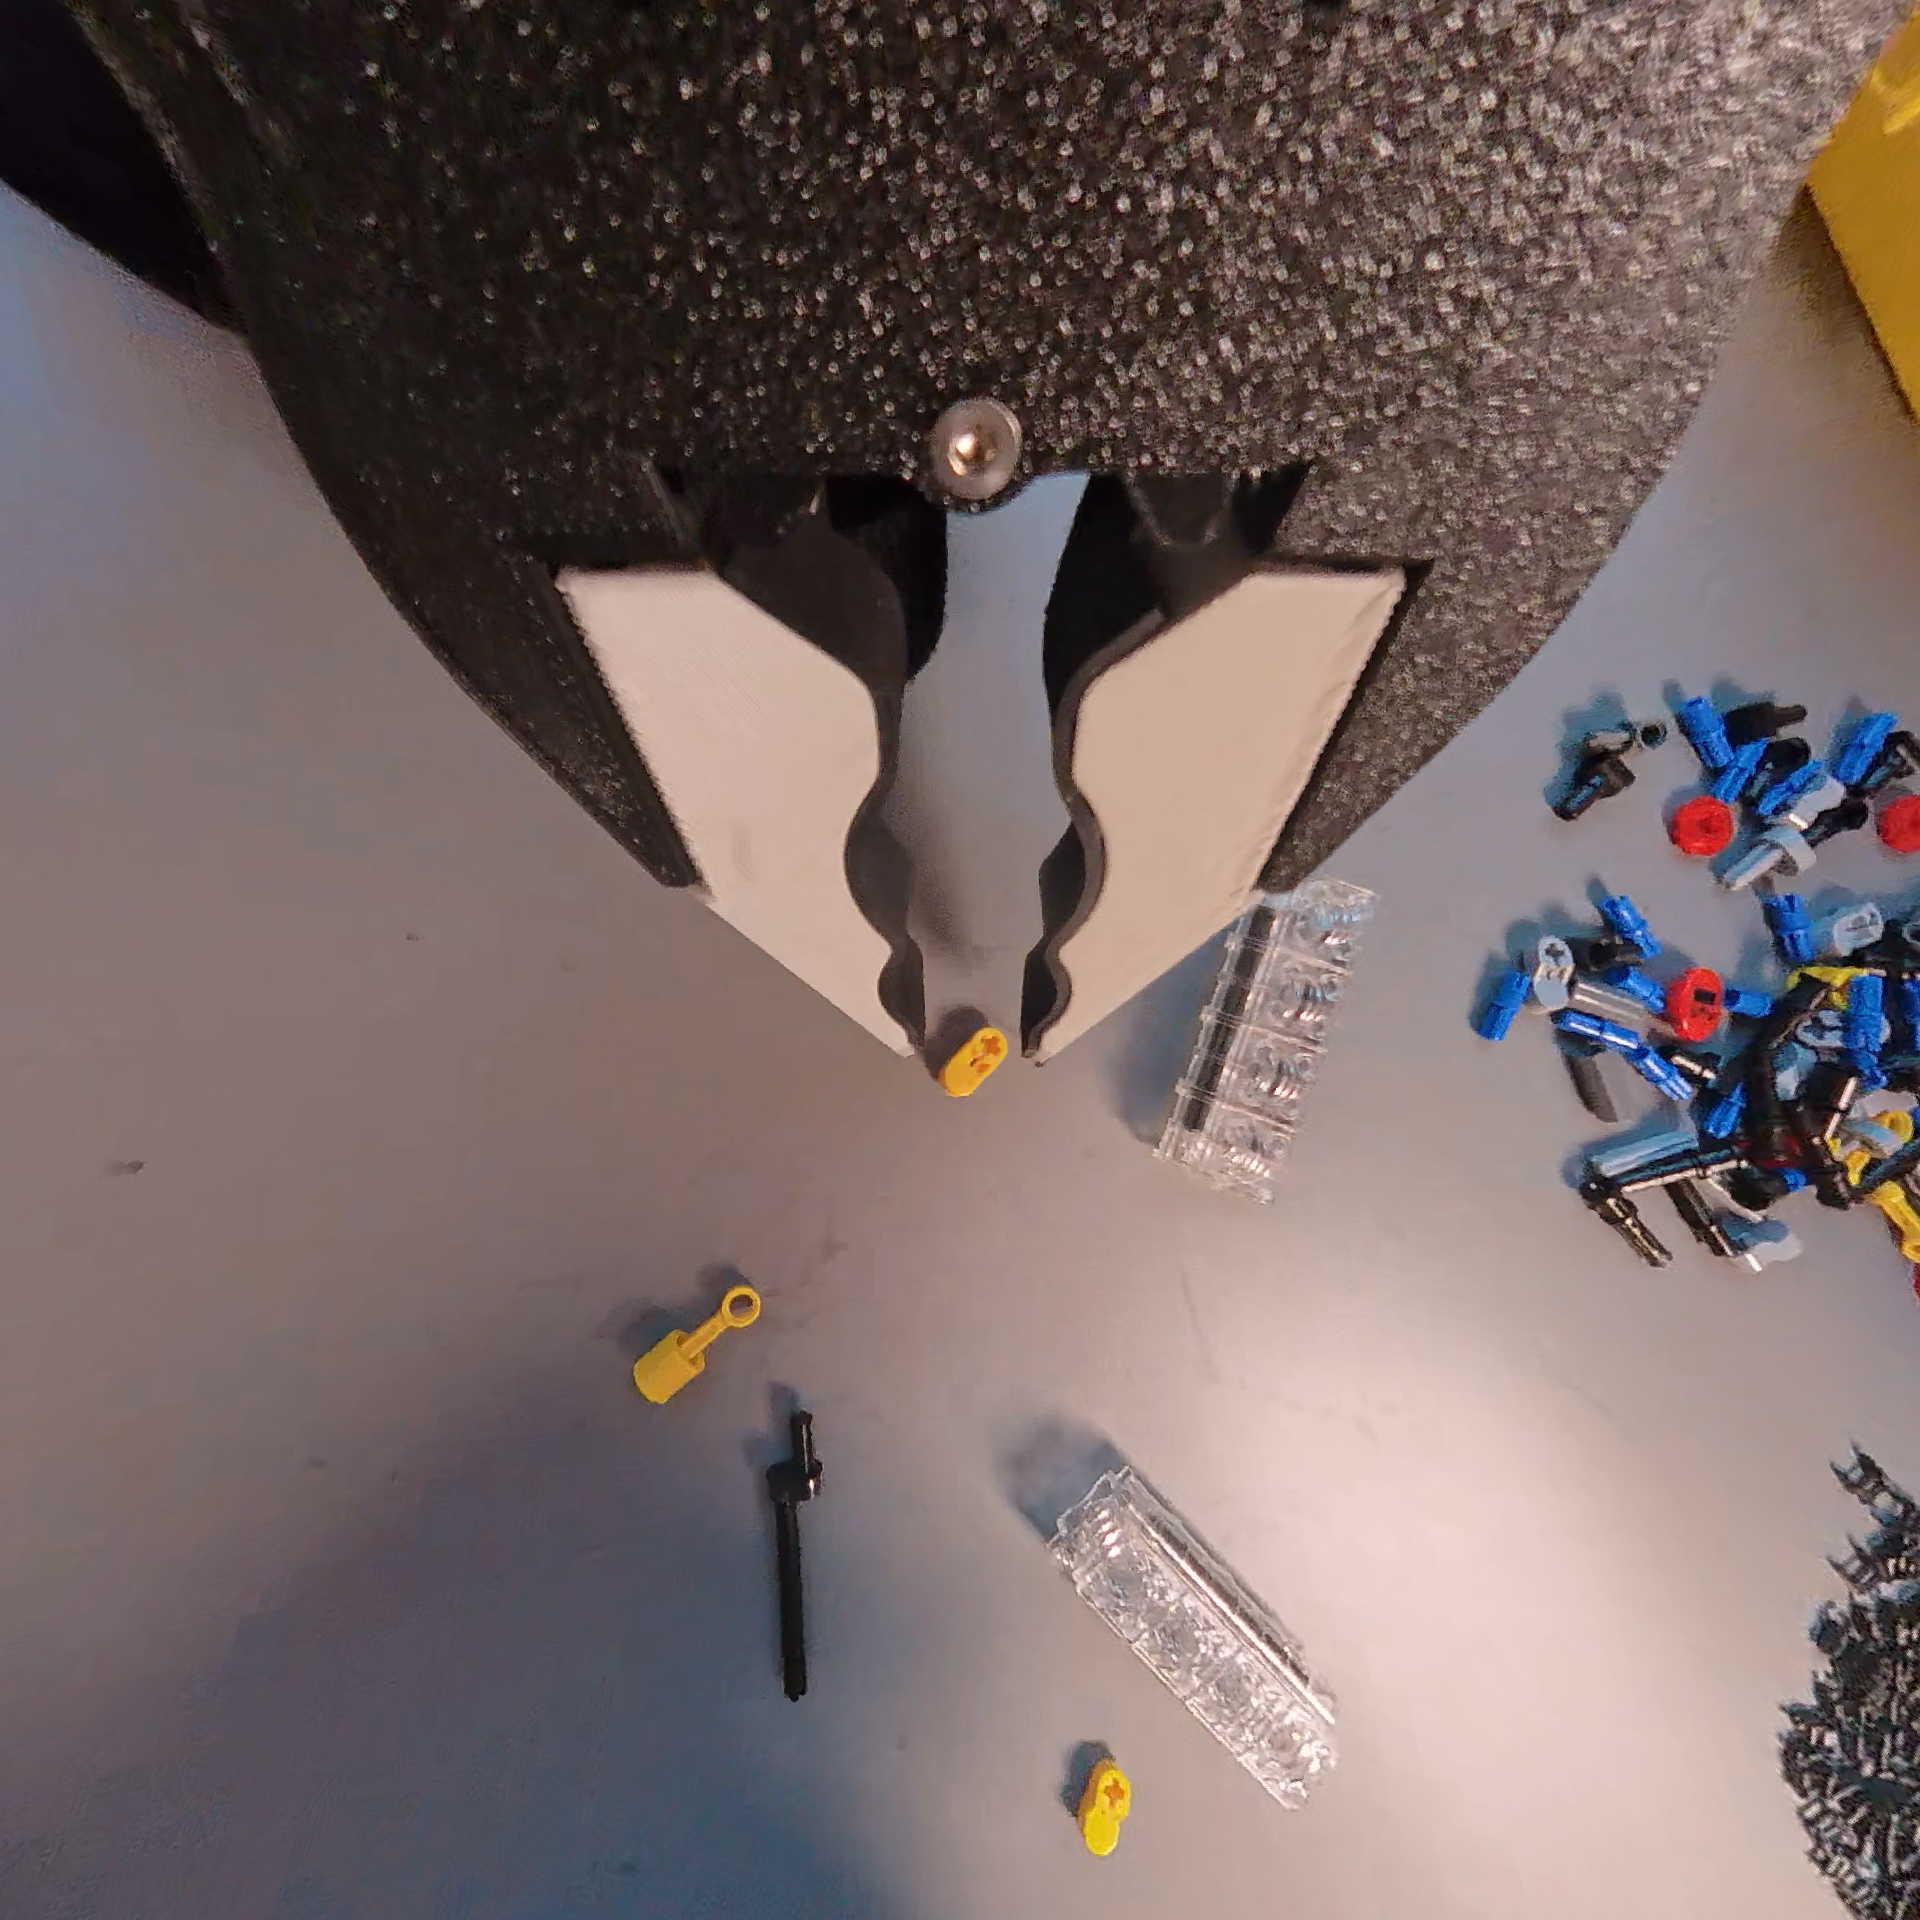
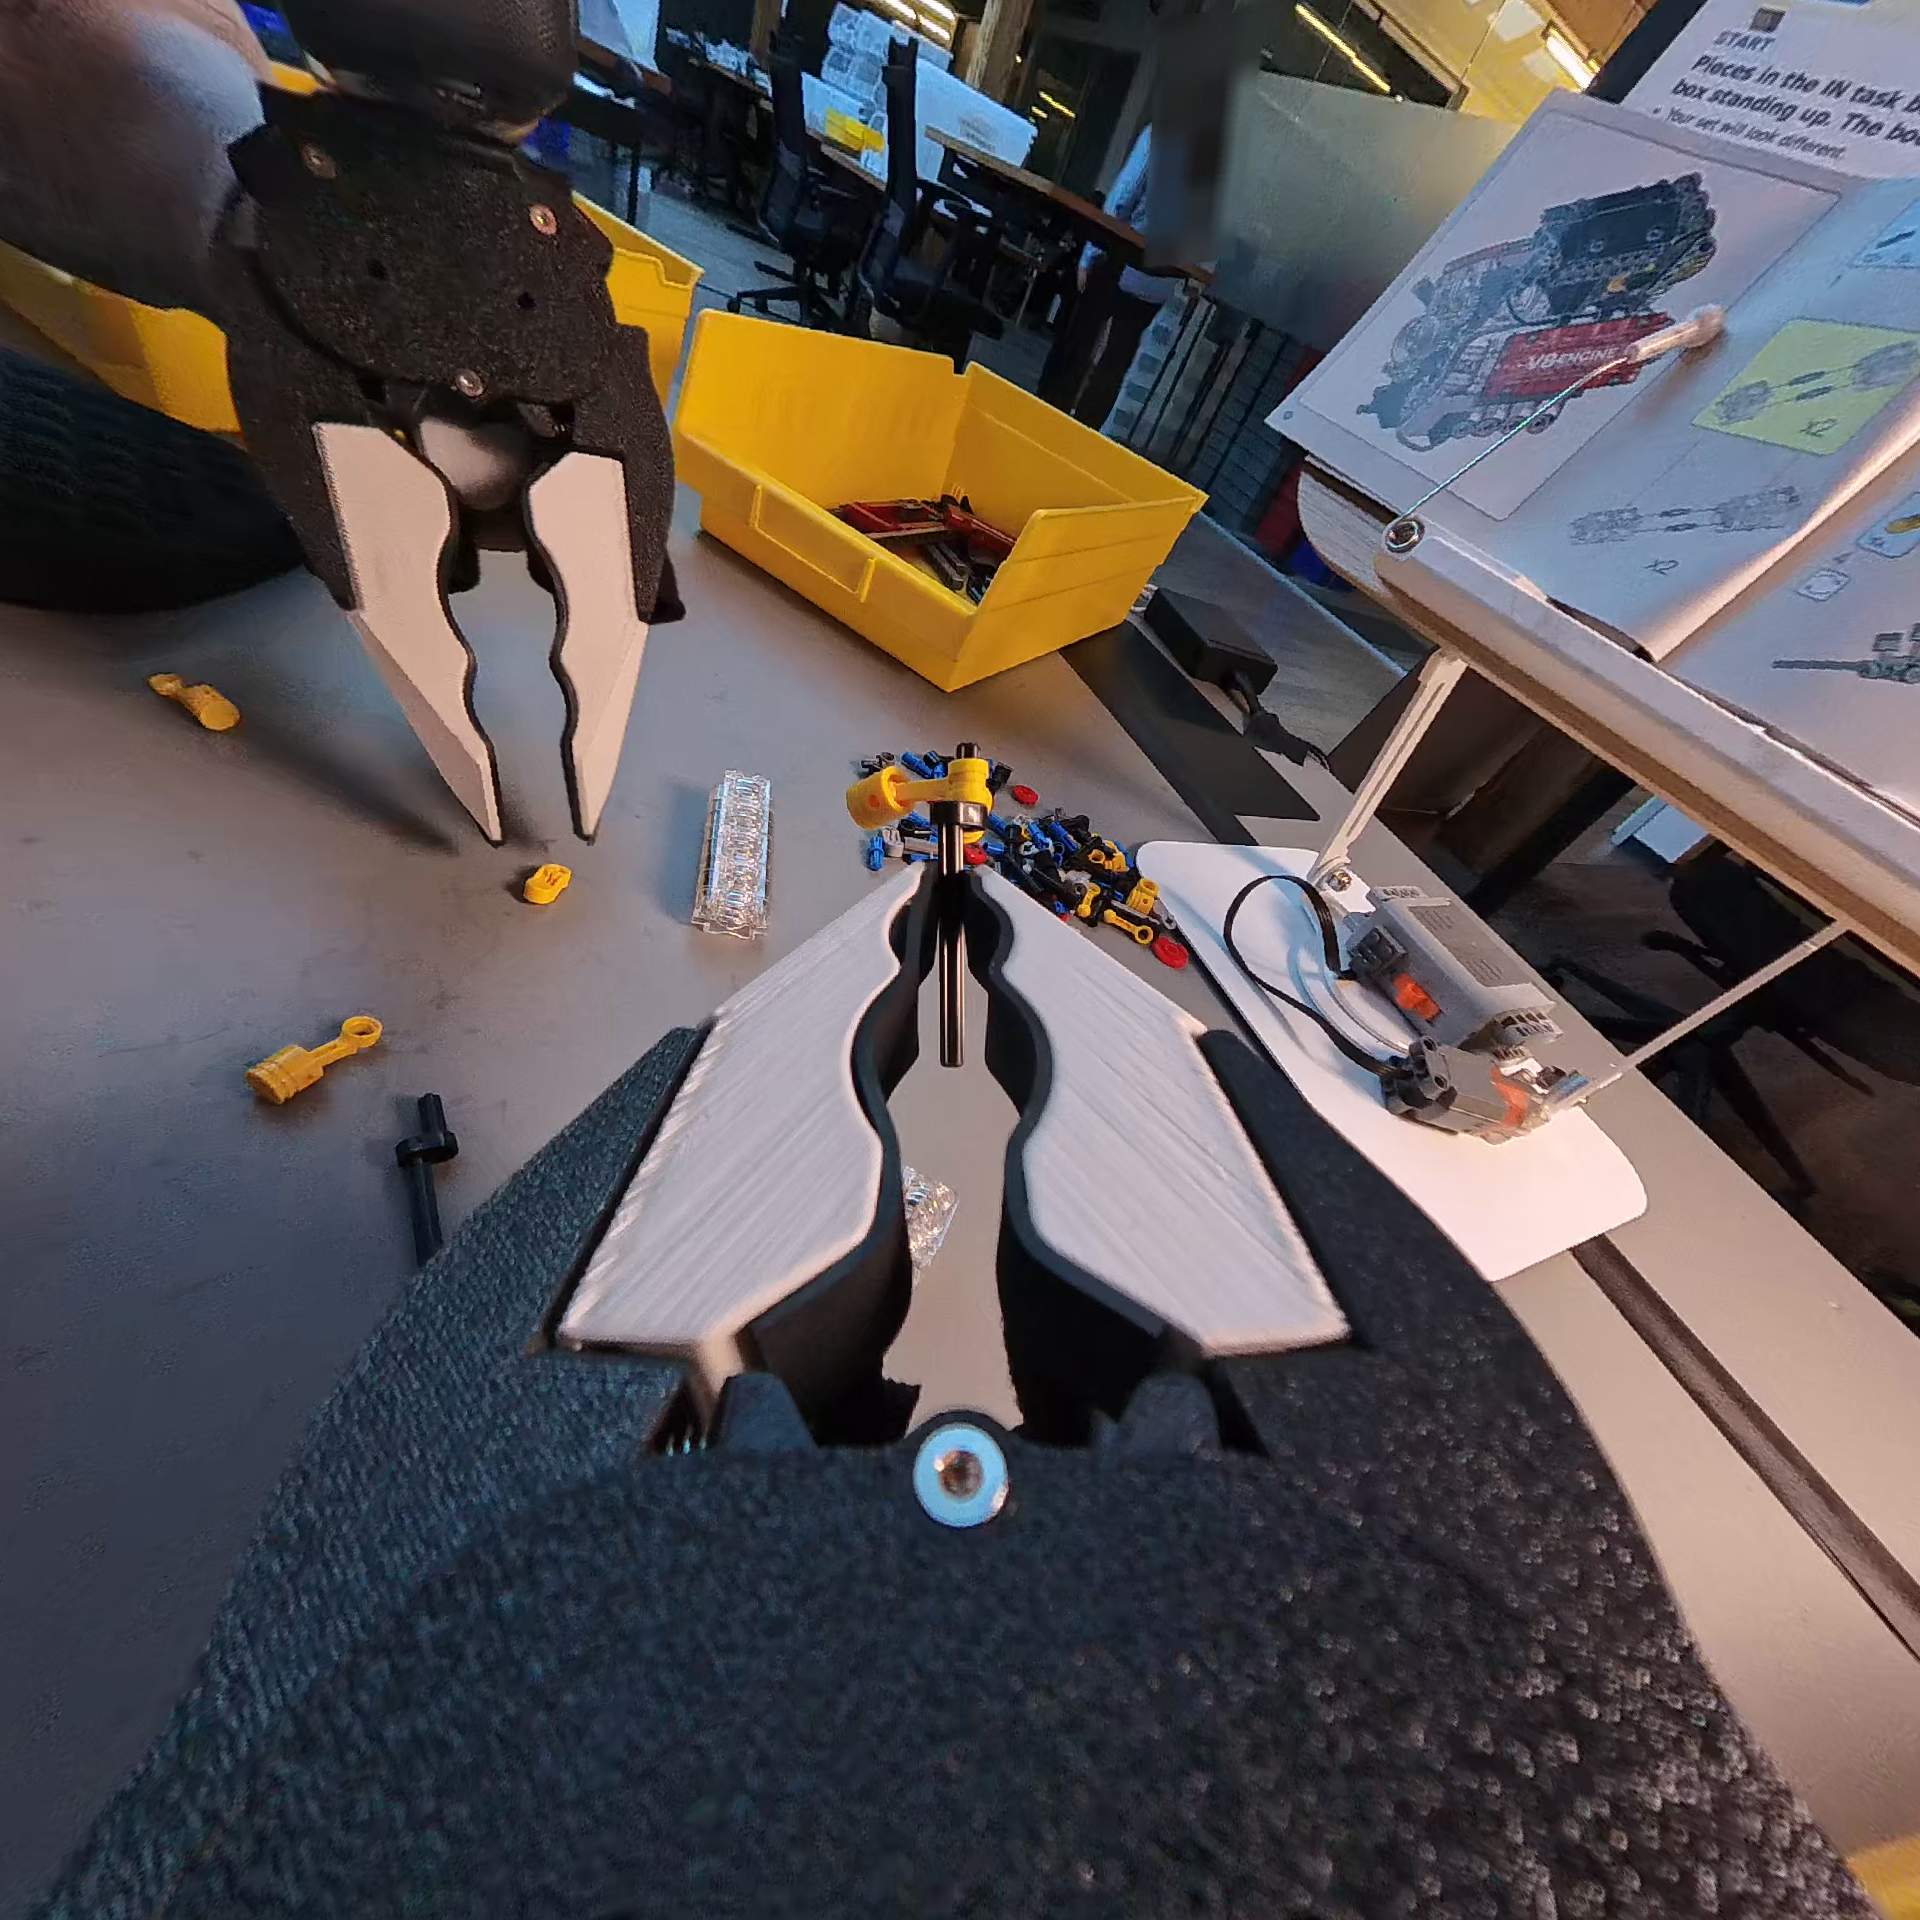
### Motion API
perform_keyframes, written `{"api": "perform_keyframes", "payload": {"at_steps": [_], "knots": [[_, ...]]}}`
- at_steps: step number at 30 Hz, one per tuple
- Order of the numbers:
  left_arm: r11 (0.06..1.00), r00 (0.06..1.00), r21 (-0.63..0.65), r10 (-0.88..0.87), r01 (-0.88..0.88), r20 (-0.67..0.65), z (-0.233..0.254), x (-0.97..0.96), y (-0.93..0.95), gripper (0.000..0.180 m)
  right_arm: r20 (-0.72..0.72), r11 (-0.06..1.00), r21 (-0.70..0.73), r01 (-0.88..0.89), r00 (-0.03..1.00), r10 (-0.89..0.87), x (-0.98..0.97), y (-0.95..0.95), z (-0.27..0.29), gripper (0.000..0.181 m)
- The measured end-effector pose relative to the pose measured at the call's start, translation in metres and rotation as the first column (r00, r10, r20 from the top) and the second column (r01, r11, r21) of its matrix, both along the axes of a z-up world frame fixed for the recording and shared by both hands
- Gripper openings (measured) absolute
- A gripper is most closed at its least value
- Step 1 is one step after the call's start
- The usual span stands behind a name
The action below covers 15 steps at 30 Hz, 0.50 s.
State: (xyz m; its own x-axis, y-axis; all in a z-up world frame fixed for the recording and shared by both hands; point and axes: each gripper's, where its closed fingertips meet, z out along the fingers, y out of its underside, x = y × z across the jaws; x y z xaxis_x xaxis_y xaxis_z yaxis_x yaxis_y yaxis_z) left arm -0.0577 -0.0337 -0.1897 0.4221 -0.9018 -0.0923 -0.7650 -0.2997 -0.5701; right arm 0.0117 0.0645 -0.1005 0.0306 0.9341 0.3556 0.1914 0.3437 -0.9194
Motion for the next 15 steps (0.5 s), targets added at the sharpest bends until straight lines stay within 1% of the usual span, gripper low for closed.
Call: {"api": "perform_keyframes", "payload": {"at_steps": [2, 6, 10, 11, 15], "knots": [[0.997, 0.997, -0.001, -0.072, 0.072, -0.016, -0.004, 0.000, 0.002, 0.016, -0.002, 1.000, -0.001, 0.000, 1.000, 0.000, 0.000, 0.000, 0.001, 0.004], [0.984, 0.986, -0.062, -0.165, 0.164, -0.012, -0.006, 0.005, 0.007, 0.018, 0.002, 1.000, 0.003, 0.003, 1.000, -0.003, 0.000, 0.001, 0.000, 0.004], [0.962, 0.967, -0.120, -0.251, 0.244, -0.051, -0.014, 0.005, 0.000, 0.016, 0.000, 1.000, -0.001, 0.007, 1.000, -0.007, 0.001, 0.003, 0.000, 0.004], [0.960, 0.965, -0.121, -0.259, 0.252, -0.046, -0.014, 0.006, -0.001, 0.013, 0.000, 1.000, -0.003, 0.006, 1.000, -0.006, 0.001, 0.003, 0.000, 0.004], [0.965, 0.966, -0.106, -0.249, 0.242, -0.062, -0.014, 0.003, 0.000, 0.012, 0.003, 1.000, -0.007, -0.001, 1.000, 0.001, -0.001, 0.001, -0.002, 0.004]]}}
